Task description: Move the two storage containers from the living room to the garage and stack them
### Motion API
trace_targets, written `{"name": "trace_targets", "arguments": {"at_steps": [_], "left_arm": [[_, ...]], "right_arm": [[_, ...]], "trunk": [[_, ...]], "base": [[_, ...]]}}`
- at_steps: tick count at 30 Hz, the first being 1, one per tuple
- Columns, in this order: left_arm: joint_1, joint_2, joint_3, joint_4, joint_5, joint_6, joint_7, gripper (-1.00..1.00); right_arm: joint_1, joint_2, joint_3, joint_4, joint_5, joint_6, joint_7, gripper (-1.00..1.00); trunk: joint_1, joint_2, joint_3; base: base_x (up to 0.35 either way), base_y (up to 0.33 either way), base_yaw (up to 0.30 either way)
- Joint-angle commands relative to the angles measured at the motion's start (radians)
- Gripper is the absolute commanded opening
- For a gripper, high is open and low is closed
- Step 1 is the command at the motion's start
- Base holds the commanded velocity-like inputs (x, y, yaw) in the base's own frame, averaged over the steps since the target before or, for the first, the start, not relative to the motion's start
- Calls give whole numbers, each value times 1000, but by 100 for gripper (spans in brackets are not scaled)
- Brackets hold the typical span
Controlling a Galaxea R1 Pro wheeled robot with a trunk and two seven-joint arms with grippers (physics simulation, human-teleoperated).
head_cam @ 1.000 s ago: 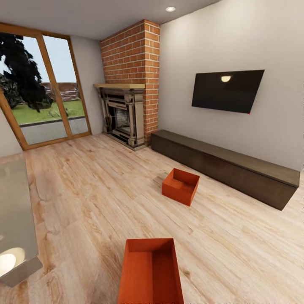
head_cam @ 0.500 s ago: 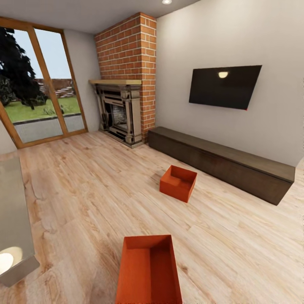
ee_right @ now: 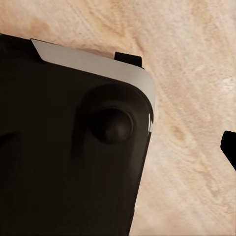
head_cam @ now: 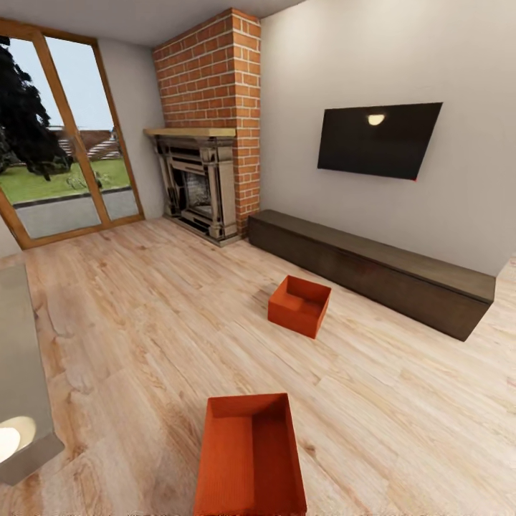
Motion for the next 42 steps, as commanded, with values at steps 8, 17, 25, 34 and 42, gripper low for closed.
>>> {"name": "trace_targets", "arguments": {"at_steps": [8,17,25,34,42], "left_arm": [[0,0,5,0,1,-2,1,100],[0,0,5,0,1,-2,1,100],[0,0,5,0,1,-2,1,100],[0,-1,5,0,1,-2,1,100],[0,-1,5,0,1,-2,1,100]], "right_arm": [[-1,-1,11,3,-5,-9,-1,100],[-1,-1,11,3,-4,-9,-1,100],[-1,-1,11,3,-4,-8,-1,100],[-1,-1,11,3,-4,-8,-1,100],[-1,-1,11,3,-4,-8,-1,100]], "trunk": [[0,0,-13],[0,0,-28],[0,0,-40],[0,0,-55],[0,0,-67]], "base": [[0,0,-4],[0,0,0],[0,0,0],[0,0,0],[0,0,0]]}}
